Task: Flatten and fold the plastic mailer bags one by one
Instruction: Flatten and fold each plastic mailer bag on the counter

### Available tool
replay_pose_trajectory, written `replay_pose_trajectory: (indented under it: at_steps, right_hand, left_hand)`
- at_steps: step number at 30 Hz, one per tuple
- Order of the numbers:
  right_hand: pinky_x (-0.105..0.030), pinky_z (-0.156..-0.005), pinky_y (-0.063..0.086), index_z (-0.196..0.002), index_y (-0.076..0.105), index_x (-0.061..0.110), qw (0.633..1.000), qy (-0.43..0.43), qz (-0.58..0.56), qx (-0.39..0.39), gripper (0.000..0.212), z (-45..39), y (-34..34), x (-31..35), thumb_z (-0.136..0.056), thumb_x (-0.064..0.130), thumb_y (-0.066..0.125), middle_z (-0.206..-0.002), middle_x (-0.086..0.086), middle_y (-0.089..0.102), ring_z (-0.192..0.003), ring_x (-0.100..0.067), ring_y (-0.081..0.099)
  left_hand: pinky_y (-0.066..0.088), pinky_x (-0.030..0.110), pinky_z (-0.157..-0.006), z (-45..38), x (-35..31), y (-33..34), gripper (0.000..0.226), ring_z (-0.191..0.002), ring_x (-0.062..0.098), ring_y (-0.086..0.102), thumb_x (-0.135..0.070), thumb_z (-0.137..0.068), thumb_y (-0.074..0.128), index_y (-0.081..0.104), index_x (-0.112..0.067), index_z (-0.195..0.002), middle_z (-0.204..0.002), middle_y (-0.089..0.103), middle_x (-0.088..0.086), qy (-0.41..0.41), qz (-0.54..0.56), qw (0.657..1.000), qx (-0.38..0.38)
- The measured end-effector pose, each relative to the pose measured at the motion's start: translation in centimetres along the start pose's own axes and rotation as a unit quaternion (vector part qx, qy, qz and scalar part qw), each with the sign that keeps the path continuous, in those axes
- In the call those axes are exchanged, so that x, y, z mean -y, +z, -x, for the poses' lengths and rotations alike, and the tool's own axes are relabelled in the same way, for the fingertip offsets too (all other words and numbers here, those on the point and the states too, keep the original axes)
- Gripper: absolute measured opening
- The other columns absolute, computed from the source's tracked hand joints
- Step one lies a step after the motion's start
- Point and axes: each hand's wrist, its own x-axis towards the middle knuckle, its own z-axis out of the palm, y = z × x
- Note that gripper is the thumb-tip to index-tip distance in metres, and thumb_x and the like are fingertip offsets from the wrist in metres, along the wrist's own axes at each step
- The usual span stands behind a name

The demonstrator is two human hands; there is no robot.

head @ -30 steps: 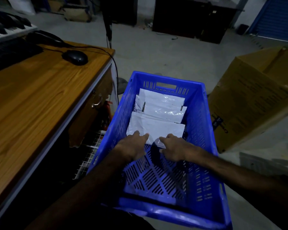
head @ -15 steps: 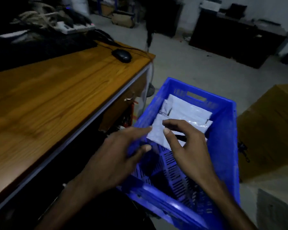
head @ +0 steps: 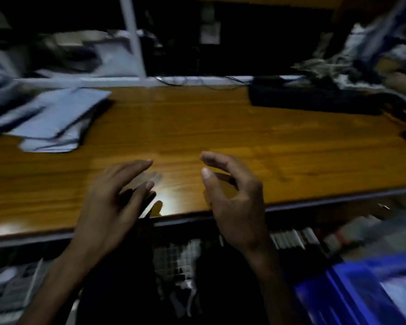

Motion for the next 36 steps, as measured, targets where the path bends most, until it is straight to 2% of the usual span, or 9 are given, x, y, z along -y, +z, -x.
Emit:
replay_pose_trajectory:
  at_steps: [2, 5, 9, 12, 17, 20, 24, 29, 36]
  right_hand:
    - [-0.035, -0.093, 0.057, -0.123, 0.072, 0.020, 0.998, -0.011, -0.024, 0.051, 0.023, -1.7, 3.8, -0.3, -0.101, 0.021, 0.065, -0.120, 0.015, 0.069, -0.118, -0.003, 0.063]
    - [-0.027, -0.094, 0.055, -0.126, 0.071, 0.021, 0.991, -0.026, -0.026, 0.127, 0.025, -4.2, 8.4, -0.7, -0.102, 0.023, 0.064, -0.122, 0.018, 0.068, -0.118, 0.004, 0.060]
    - [-0.030, -0.090, 0.058, -0.130, 0.068, 0.024, 0.977, -0.071, -0.005, 0.200, 0.027, -8.0, 13.4, -1.3, -0.104, 0.027, 0.061, -0.123, 0.020, 0.064, -0.116, 0.004, 0.058]
    - [-0.033, -0.087, 0.061, -0.133, 0.066, 0.022, 0.965, -0.117, 0.023, 0.234, 0.031, -10.7, 16.8, -1.9, -0.103, 0.026, 0.060, -0.127, 0.012, 0.064, -0.114, 0.001, 0.058]
    - [-0.032, -0.090, 0.055, -0.132, 0.065, 0.017, 0.943, -0.220, 0.083, 0.236, 0.031, -13.9, 21.4, -3.7, -0.102, 0.020, 0.060, -0.125, 0.002, 0.064, -0.112, -0.009, 0.058]
    - [-0.033, -0.088, 0.055, -0.136, 0.063, 0.017, 0.938, -0.231, 0.120, 0.229, 0.035, -15.4, 23.3, -5.6, -0.101, 0.016, 0.061, -0.126, 0.000, 0.061, -0.112, -0.013, 0.056]
    - [-0.029, -0.091, 0.054, -0.137, 0.064, 0.017, 0.932, -0.250, 0.159, 0.210, 0.038, -17.8, 25.3, -6.9, -0.099, 0.012, 0.063, -0.128, 0.000, 0.058, -0.116, -0.015, 0.054]
    - [-0.041, -0.101, 0.052, -0.136, 0.063, 0.020, 0.920, -0.276, 0.195, 0.197, 0.045, -20.5, 27.9, -8.2, -0.093, 0.007, 0.068, -0.131, 0.000, 0.057, -0.121, -0.018, 0.053]
    - [-0.045, -0.111, 0.040, -0.138, 0.063, 0.024, 0.912, -0.270, 0.217, 0.218, 0.051, -22.5, 29.6, -8.8, -0.091, 0.005, 0.065, -0.143, -0.002, 0.055, -0.132, -0.020, 0.048]
  left_hand:
    - [0.051, 0.020, -0.094, 0.0, 2.4, -2.0, 0.035, -0.119, 0.020, 0.063, -0.029, -0.101, 0.069, 0.069, -0.017, -0.134, -0.130, 0.067, 0.001, -0.028, -0.036, 0.998, -0.036]
    - [0.055, 0.043, -0.094, -0.7, 5.6, -4.1, 0.037, -0.118, 0.022, 0.063, -0.032, -0.099, 0.066, 0.070, -0.016, -0.132, -0.128, 0.068, 0.002, -0.044, -0.085, 0.991, -0.088]
    - [0.052, 0.046, -0.098, -2.2, 8.4, -5.5, 0.038, -0.124, 0.022, 0.058, -0.034, -0.097, 0.065, 0.071, -0.017, -0.130, -0.133, 0.065, 0.002, -0.083, -0.136, 0.980, -0.115]
    - [0.052, 0.046, -0.096, -3.8, 10.2, -6.4, 0.034, -0.126, 0.024, 0.055, -0.034, -0.096, 0.072, 0.072, -0.017, -0.126, -0.136, 0.062, 0.003, -0.082, -0.216, 0.965, -0.123]
    - [0.050, 0.046, -0.096, -6.2, 11.8, -7.5, 0.038, -0.131, 0.026, 0.049, -0.037, -0.094, 0.061, 0.073, -0.014, -0.123, -0.139, 0.061, 0.007, -0.092, -0.270, 0.945, -0.158]
    - [0.048, 0.046, -0.099, -6.7, 12.7, -7.6, 0.037, -0.134, 0.025, 0.046, -0.036, -0.098, 0.064, 0.069, -0.015, -0.128, -0.141, 0.058, 0.006, -0.112, -0.300, 0.933, -0.165]
    - [0.046, 0.047, -0.101, -7.6, 14.0, -7.7, 0.040, -0.135, 0.023, 0.044, -0.042, -0.103, 0.055, 0.066, -0.018, -0.133, -0.143, 0.056, 0.005, -0.152, -0.332, 0.918, -0.155]
    - [0.047, 0.046, -0.100, -8.4, 14.5, -7.8, 0.038, -0.133, 0.023, 0.042, -0.047, -0.093, 0.056, 0.066, -0.024, -0.122, -0.143, 0.054, 0.005, -0.181, -0.327, 0.918, -0.131]
    - [0.048, 0.040, -0.104, -8.9, 15.1, -7.9, 0.027, -0.137, 0.022, 0.038, -0.022, -0.088, 0.066, 0.066, -0.019, -0.115, -0.145, 0.049, 0.007, -0.186, -0.260, 0.940, -0.118]
